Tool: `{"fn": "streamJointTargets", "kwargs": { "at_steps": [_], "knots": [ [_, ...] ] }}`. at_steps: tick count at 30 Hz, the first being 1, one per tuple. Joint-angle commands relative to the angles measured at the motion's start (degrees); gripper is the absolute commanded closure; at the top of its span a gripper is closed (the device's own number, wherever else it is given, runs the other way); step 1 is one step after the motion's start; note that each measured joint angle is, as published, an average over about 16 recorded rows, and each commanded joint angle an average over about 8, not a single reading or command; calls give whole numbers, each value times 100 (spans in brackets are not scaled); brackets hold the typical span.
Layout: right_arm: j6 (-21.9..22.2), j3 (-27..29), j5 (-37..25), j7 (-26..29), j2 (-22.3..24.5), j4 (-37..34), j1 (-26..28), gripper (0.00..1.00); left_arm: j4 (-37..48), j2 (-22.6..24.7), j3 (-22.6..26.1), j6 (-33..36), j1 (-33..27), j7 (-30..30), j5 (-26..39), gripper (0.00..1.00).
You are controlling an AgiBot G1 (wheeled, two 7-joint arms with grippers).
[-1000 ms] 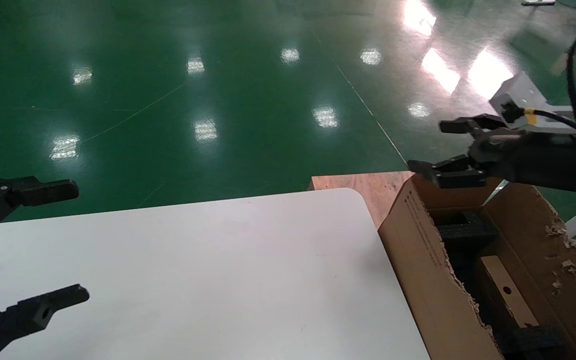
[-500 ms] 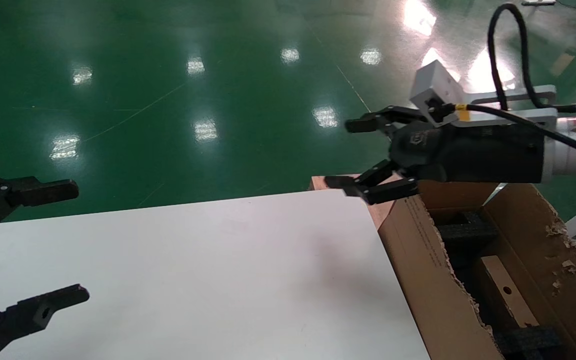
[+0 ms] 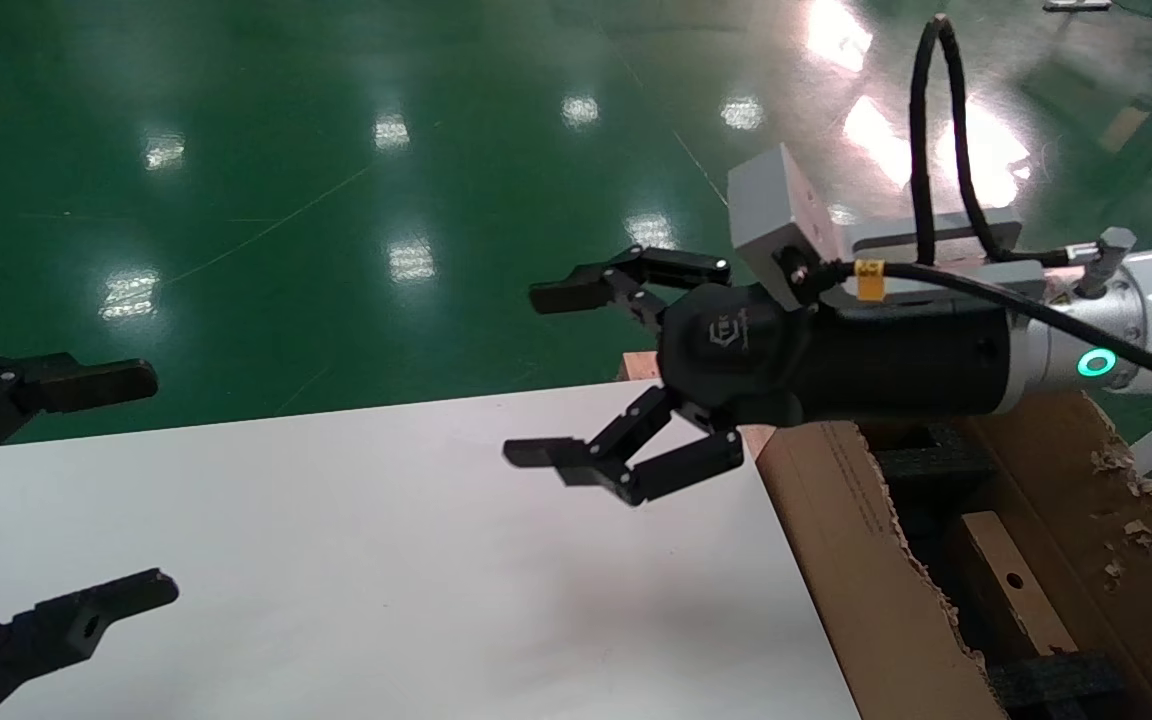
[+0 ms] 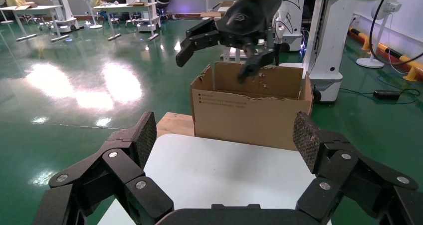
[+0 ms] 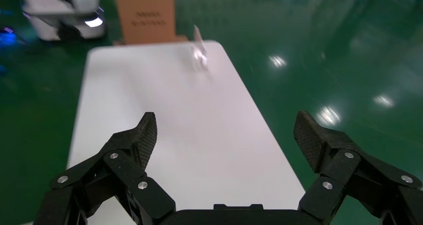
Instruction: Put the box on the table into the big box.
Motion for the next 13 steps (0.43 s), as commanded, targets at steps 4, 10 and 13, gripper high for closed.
{"fn": "streamJointTargets", "kwargs": {
  "at_steps": [4, 10, 13],
  "knots": [
    [-434, 1135, -68, 3, -320, 29, -824, 0, 0, 0, 0, 0, 0, 0, 0, 0],
    [-946, 2476, -148, 6, -698, 63, -1797, 0, 0, 0, 0, 0, 0, 0, 0, 0],
    [-1070, 2801, -167, 7, -790, 71, -2034, 0, 0, 0, 0, 0, 0, 0, 0, 0]
  ]
}}
